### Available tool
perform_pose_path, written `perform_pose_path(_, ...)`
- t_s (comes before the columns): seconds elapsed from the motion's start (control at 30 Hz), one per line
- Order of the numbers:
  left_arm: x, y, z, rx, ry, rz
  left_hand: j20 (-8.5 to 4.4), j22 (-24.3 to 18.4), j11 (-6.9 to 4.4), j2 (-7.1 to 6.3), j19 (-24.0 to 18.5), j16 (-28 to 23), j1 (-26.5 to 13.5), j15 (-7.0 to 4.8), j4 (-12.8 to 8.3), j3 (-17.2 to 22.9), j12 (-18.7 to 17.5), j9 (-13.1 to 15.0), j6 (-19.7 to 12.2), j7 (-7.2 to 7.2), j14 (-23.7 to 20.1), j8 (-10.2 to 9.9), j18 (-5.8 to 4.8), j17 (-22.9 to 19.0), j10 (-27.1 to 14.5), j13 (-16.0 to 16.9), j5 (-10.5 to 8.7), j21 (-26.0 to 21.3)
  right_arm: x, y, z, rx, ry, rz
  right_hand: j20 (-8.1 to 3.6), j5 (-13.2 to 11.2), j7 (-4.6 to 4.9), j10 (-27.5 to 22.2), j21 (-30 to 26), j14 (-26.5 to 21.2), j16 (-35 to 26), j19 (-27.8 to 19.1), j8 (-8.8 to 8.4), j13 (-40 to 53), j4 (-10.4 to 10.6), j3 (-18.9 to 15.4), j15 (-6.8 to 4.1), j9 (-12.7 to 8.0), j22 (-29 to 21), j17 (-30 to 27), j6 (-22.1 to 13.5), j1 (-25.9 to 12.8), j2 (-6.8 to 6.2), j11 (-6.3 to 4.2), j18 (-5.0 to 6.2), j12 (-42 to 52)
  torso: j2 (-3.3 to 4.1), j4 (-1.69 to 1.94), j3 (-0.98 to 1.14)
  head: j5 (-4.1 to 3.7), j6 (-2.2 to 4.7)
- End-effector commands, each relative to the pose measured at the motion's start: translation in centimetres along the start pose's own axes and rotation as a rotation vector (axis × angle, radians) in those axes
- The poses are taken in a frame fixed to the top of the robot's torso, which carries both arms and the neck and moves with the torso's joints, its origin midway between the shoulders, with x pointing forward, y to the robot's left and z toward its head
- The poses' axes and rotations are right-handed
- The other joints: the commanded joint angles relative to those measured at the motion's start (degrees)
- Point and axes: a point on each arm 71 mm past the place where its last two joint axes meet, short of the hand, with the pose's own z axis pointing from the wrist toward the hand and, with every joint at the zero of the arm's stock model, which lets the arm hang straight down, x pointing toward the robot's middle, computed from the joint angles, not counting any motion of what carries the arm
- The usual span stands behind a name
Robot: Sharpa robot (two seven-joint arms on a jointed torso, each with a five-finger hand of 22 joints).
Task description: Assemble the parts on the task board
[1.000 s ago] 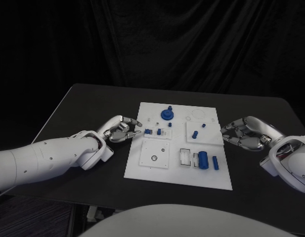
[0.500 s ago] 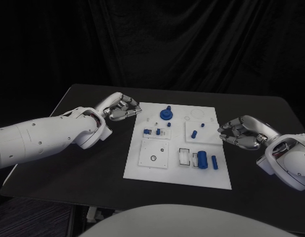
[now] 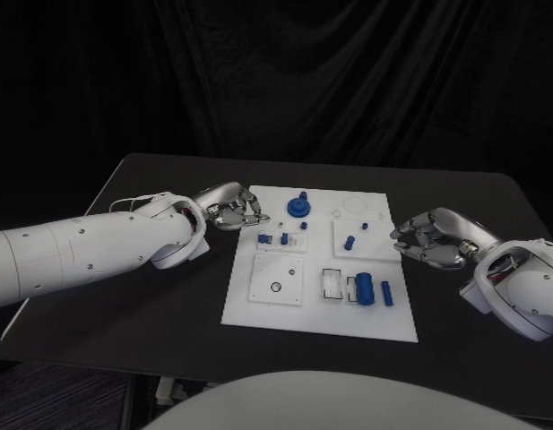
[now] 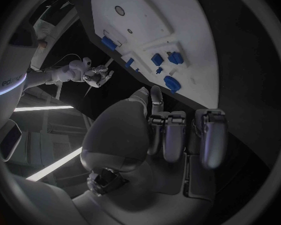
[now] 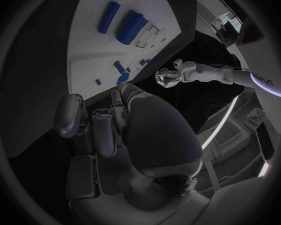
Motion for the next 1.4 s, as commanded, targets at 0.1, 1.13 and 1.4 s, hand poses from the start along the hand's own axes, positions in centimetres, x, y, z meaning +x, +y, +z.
perform_pose_path(0.1, 0.6, -0.3, 0.5, -0.01, 0.081, 0.036, -0.55, 13.74, -0.22, 1.16, 3.91, 0.15, -2.25, -0.41, 0.17, -0.49, -0.31, 0.76, -0.65, -0.04, 5.95, -1.06, 0.17, 15.1, 5.93, 14.94, -0.02, 0.12, 0.0, -0.2, 0.0, 0.021, 0.009, -0.003, 0.41, 0.38, 0.16, 0.01, -0.25, 0.7, -0.21, -0.08, 0.25, 0.07, -0.04, 0.35, 0.38, -0.11, 8.67, 6.48, 0.46, 0.6, 0.13, 0.29, 0.79, -0.06, 0.12, 0.02, -0.29, 0.0, -0.01)
perform_pose_path(1.13, 2.0, 0.1, 2.4, -0.144, 0.191, 0.055, -1.11, 13.72, -0.76, 4.22, 3.97, 0.15, -12.04, -0.94, 0.21, -6.79, -0.31, 9.53, 3.01, -0.69, 5.95, -4.82, 0.19, 15.1, 5.93, 14.94, -3.52, 0.04, 0.1, -0.4, 0.1, 0.033, 0.017, -0.005, 0.55, 4.75, 0.35, -0.24, -0.59, 0.71, -0.19, -0.13, 0.15, -0.08, -0.26, 1.48, 0.54, -0.56, 8.64, 6.53, 0.53, 0.98, 1.01, 0.47, 0.85, -0.14, 0.08, 0.06, -0.24, -0.24, -0.01)
perform_pose_path(1.4, 2.0, 0.2, 2.7, -0.154, 0.198, 0.058, -0.71, 13.69, -0.21, 5.53, 3.92, 0.15, -12.33, -0.48, 0.11, -7.95, -0.31, 6.98, 4.2, 0.0, 5.95, -11.27, 0.21, 15.1, 5.93, 14.94, -3.45, -0.09, 0.1, -0.4, 0.1, 0.035, 0.018, -0.005, 0.55, 5.17, 0.36, -0.31, -0.69, 0.7, -0.2, -0.17, 0.13, -0.15, -0.31, 1.61, 0.54, -0.6, 8.62, 6.53, 0.51, 0.99, 1.07, 0.47, 0.87, -0.18, 0.07, 0.12, -0.22, -0.34, -0.01)
